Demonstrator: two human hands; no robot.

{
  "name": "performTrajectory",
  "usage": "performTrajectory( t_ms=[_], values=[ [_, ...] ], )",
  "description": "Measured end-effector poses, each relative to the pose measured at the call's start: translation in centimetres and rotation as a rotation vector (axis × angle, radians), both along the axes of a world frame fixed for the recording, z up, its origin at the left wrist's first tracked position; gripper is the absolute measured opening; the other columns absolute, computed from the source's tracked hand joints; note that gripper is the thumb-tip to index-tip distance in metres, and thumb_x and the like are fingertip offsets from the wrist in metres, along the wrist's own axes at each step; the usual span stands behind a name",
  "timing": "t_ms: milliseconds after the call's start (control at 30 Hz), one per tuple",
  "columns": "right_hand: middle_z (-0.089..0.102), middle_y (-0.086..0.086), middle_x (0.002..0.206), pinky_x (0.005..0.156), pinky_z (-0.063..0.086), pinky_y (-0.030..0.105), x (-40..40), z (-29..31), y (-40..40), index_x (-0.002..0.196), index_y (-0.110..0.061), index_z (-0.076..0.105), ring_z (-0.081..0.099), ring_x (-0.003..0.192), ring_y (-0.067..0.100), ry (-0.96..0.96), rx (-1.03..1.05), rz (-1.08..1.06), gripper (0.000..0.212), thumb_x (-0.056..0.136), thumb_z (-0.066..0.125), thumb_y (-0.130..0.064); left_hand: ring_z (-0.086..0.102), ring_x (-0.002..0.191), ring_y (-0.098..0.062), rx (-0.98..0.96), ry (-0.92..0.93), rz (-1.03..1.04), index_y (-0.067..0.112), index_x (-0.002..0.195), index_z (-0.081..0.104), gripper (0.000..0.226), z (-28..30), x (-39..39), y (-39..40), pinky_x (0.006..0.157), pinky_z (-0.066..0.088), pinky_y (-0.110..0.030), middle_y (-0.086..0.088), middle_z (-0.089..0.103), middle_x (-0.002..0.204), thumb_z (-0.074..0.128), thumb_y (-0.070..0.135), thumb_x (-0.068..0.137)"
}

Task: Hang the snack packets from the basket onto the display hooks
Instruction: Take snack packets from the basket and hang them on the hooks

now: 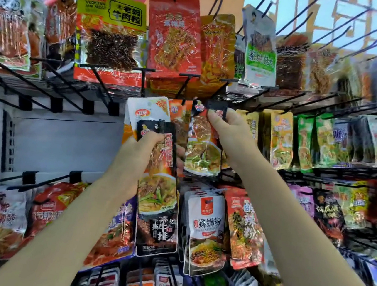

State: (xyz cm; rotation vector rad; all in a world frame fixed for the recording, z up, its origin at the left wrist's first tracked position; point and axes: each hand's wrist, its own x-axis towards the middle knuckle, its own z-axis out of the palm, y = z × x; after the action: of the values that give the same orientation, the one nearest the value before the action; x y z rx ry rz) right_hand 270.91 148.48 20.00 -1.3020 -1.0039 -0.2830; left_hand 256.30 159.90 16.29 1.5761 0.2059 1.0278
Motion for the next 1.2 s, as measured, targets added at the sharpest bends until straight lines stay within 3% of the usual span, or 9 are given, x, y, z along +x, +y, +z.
performTrajectory(
  t_ms=[67,167,300,600,733,867,1000,1067,1200],
  values=[
    [0.066,0.022,0.110,0.091,0.051,0.050,1.1,0.5,-0.5,0.117,-0.003,0.059,0.062,0.108,0.042,0.059,0.000,-0.040,0.042,0.104,0.050,-0.042,0.074,0.074,-0.031,0.060,-0.033,-0.076,0.010,0.084,0.077,0.028,0.1,0.2,0.0,0.069,0.063,-0.040,-0.020,0.076,0.086,0.058,0.027,0.097],
    [0.056,0.029,0.106,0.074,0.040,0.040,2.0,1.1,-1.0,0.128,0.006,0.052,0.058,0.097,0.042,0.112,0.030,-0.082,0.053,0.106,0.044,-0.041,0.070,0.101,-0.043,0.089,-0.062,-0.098,0.019,0.103,0.073,0.038,0.2,0.7,0.2,0.096,0.050,-0.064,-0.021,0.074,0.107,0.078,0.045,0.075],
    [0.043,0.008,0.079,0.067,0.029,0.035,2.6,1.7,-0.6,0.091,-0.006,0.054,0.042,0.073,0.021,0.106,0.067,-0.054,0.036,0.106,0.047,-0.038,0.066,0.109,-0.049,0.051,-0.151,-0.131,0.022,0.106,0.074,0.028,0.2,1.2,0.1,0.098,0.047,-0.070,-0.022,0.072,0.117,0.081,0.033,0.081],
    [0.029,0.001,0.061,0.054,0.023,0.031,4.0,2.0,0.3,0.070,-0.017,0.039,0.030,0.053,0.014,0.087,0.155,-0.089,0.037,0.097,0.063,-0.028,0.075,0.086,-0.019,0.071,-0.221,-0.094,0.021,0.100,0.073,0.015,0.0,1.4,-0.3,0.073,0.062,-0.037,-0.001,0.079,0.098,0.074,0.019,0.085],
    [0.048,-0.006,0.074,0.053,0.037,0.016,3.7,1.2,-0.1,0.097,-0.015,0.052,0.045,0.061,0.005,0.014,0.265,-0.287,0.020,0.094,0.069,-0.025,0.075,0.093,-0.025,0.052,-0.215,-0.075,0.022,0.100,0.074,0.032,0.2,1.5,-0.6,0.081,0.060,-0.043,-0.004,0.078,0.104,0.078,0.029,0.069],
    [0.053,-0.008,0.064,0.052,0.036,0.011,1.5,0.3,-1.3,0.083,-0.012,0.063,0.045,0.053,0.002,-0.117,0.212,-0.144,0.028,0.097,0.064,-0.036,0.076,0.082,-0.016,0.045,-0.214,-0.035,0.023,0.095,0.072,0.016,0.3,2.0,-0.5,0.076,0.059,-0.036,0.003,0.079,0.092,0.079,0.026,0.080],
    [0.061,0.003,0.057,0.048,0.042,0.021,-0.8,-1.1,-1.8,0.079,-0.012,0.066,0.056,0.050,0.012,-0.244,-0.111,0.209,0.028,0.094,0.069,-0.036,0.076,0.086,-0.017,0.056,-0.203,-0.010,0.024,0.098,0.072,0.020,0.4,2.7,-0.8,0.082,0.059,-0.038,0.004,0.079,0.094,0.079,0.033,0.081],
    [0.063,0.008,0.061,0.049,0.043,0.026,-0.6,-1.6,-1.2,0.079,-0.006,0.068,0.056,0.052,0.016,-0.260,-0.112,0.214,0.025,0.091,0.074,-0.028,0.076,0.084,-0.015,0.048,-0.189,-0.012,0.023,0.106,0.071,0.026,0.5,2.9,-0.8,0.075,0.059,-0.033,0.004,0.079,0.092,0.077,0.038,0.085],
    [0.071,0.004,0.082,0.062,0.053,0.033,1.4,-1.3,-0.8,0.086,-0.018,0.073,0.065,0.073,0.019,-0.030,0.033,0.212,0.011,0.093,0.072,-0.026,0.073,0.103,-0.027,-0.038,-0.119,-0.063,0.017,0.128,0.062,0.060,0.7,2.5,-0.4,0.092,0.057,-0.051,-0.006,0.076,0.111,0.077,0.051,0.081]
  ],
)
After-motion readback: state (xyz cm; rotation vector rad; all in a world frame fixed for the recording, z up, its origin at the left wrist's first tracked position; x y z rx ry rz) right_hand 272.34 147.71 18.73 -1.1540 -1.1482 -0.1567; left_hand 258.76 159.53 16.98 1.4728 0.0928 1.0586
